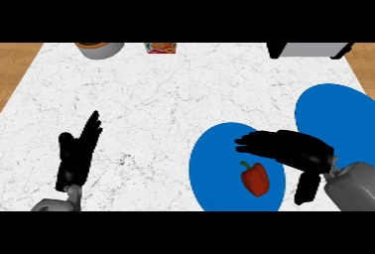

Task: Pick the bell pepper from the plate and place it in the plate

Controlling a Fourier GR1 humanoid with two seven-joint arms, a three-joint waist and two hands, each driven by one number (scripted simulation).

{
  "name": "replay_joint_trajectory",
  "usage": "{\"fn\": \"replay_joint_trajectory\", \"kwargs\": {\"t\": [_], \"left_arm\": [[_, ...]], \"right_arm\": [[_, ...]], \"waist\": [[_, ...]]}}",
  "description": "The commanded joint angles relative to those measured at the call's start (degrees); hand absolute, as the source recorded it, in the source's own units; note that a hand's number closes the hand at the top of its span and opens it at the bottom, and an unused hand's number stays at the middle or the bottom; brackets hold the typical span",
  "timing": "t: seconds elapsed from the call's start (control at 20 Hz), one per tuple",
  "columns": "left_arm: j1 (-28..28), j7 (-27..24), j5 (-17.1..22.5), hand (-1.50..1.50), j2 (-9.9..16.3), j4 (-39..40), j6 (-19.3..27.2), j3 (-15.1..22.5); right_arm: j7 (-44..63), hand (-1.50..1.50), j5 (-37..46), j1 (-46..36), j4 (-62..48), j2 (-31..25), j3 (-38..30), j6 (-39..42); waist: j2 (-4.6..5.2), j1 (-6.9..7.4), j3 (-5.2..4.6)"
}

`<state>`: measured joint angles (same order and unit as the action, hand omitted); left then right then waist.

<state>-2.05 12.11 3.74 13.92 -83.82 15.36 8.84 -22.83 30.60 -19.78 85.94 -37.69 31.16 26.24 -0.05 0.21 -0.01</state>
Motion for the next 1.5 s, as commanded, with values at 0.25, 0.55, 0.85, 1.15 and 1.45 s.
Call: {"fn": "replay_joint_trajectory", "kwargs": {"t": [0.25,0.55,0.85,1.15,1.45], "left_arm": [[-4.54,3.44,-2.14,0.00,-1.73,1.09,-1.55,-2.71],[2.22,1.47,-1.75,0.00,-1.71,-2.74,-4.47,-3.96],[0.65,-0.68,-4.08,0.00,-5.51,0.92,-3.17,-3.36],[1.56,-0.29,-6.86,0.00,-6.28,-0.80,-3.68,-4.21],[-0.12,-0.07,-4.87,0.00,-4.86,0.65,-6.69,-6.91]], "right_arm": [[-2.46,-1.50,9.32,4.60,0.07,4.74,-2.47,2.23],[-5.99,-1.50,16.42,1.53,-8.55,10.73,-3.48,1.95],[-6.56,-1.50,17.67,9.62,-0.40,8.12,-5.94,3.30],[-8.80,-1.50,23.97,2.70,-10.56,15.73,-8.11,4.77],[-17.41,1.50,25.95,1.70,-13.13,13.96,-10.16,-1.93]], "waist": [[0.04,-0.35,0.01],[0.06,0.10,0.02],[-0.02,-0.50,0.01],[0.05,-0.05,0.01],[0.05,-0.09,0.01]]}}
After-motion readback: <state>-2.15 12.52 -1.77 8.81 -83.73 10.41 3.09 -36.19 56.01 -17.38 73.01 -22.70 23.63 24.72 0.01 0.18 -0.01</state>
